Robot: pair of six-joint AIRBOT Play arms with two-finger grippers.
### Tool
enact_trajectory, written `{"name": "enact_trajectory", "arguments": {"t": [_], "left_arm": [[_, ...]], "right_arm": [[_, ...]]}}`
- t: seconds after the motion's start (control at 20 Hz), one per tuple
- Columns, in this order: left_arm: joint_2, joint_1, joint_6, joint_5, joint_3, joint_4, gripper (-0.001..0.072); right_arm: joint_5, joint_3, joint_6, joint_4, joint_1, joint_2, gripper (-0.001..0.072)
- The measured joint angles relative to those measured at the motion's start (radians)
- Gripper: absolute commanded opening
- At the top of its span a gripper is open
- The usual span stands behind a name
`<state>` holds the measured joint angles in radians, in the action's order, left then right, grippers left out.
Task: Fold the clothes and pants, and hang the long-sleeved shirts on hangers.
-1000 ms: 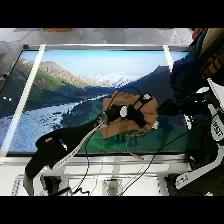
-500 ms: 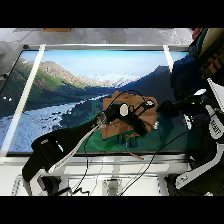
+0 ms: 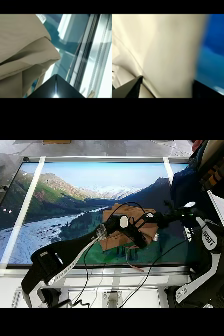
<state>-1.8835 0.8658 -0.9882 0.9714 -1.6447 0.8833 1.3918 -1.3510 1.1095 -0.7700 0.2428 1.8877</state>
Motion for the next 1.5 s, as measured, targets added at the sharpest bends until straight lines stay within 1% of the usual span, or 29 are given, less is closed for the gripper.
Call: {"name": "enact_trajectory", "arguments": {"t": [0.05, 0.1, 0.15, 0.2, 0.25, 0.4, 0.55, 0.65, 0.8, 0.9, 1.0, 1.2, 1.4, 1.5], "left_arm": [[0.0, 0.0, 0.0, 0.0, 0.0, 0.005, 0.0012], [-0.001, 0.0, 0.0, 0.002, 0.0, 0.01, 0.0012], [-0.002, -0.001, 0.0, 0.002, 0.0, 0.021, 0.0012], [-0.002, -0.001, 0.0, 0.002, 0.0, 0.029, 0.0012], [-0.002, -0.002, 0.0, 0.006, 0.0, 0.039, 0.0012], [0.016, -0.019, 0.0, 0.044, -0.001, 0.061, 0.0012], [0.077, -0.055, -0.001, 0.086, -0.001, 0.096, 0.001], [0.148, -0.08, -0.031, 0.091, -0.001, 0.167, 0.001], [0.283, -0.105, -0.103, 0.065, -0.001, 0.343, 0.0011], [0.369, -0.112, -0.144, 0.052, -0.001, 0.448, 0.0011], [0.441, -0.116, -0.17, 0.046, -0.001, 0.512, 0.0011], [0.53, -0.118, -0.207, 0.04, -0.001, 0.573, 0.0012], [0.566, -0.117, -0.233, 0.042, -0.001, 0.594, 0.0012], [0.577, -0.116, -0.236, 0.043, -0.001, 0.6, 0.0012]], "right_arm": [[-0.01, 0.001, -0.001, 0.006, -0.023, 0.001, 0.0631], [-0.024, 0.001, -0.002, 0.016, -0.05, 0.002, 0.0575], [-0.05, 0.002, -0.003, 0.02, -0.076, 0.002, 0.0377], [-0.09, 0.003, -0.003, 0.018, -0.101, 0.005, 0.0156], [-0.124, 0.003, -0.003, 0.016, -0.124, 0.006, 0.0032], [-0.179, -0.01, -0.003, 0.051, -0.169, 0.004, 0.0028], [-0.194, -0.047, -0.004, 0.117, -0.178, -0.023, 0.0027], [-0.204, -0.074, -0.006, 0.149, -0.159, -0.069, 0.0027], [-0.211, -0.096, -0.006, 0.176, -0.094, -0.17, 0.0027], [-0.207, -0.102, 0.01, 0.184, -0.028, -0.256, 0.0027], [-0.187, -0.104, 0.031, 0.192, 0.048, -0.348, 0.0027], [-0.116, -0.108, 0.084, 0.177, 0.242, -0.556, 0.0026], [-0.074, -0.108, 0.185, 0.065, 0.485, -0.742, 0.0026], [-0.077, -0.108, 0.268, -0.012, 0.629, -0.811, 0.0027]]}}
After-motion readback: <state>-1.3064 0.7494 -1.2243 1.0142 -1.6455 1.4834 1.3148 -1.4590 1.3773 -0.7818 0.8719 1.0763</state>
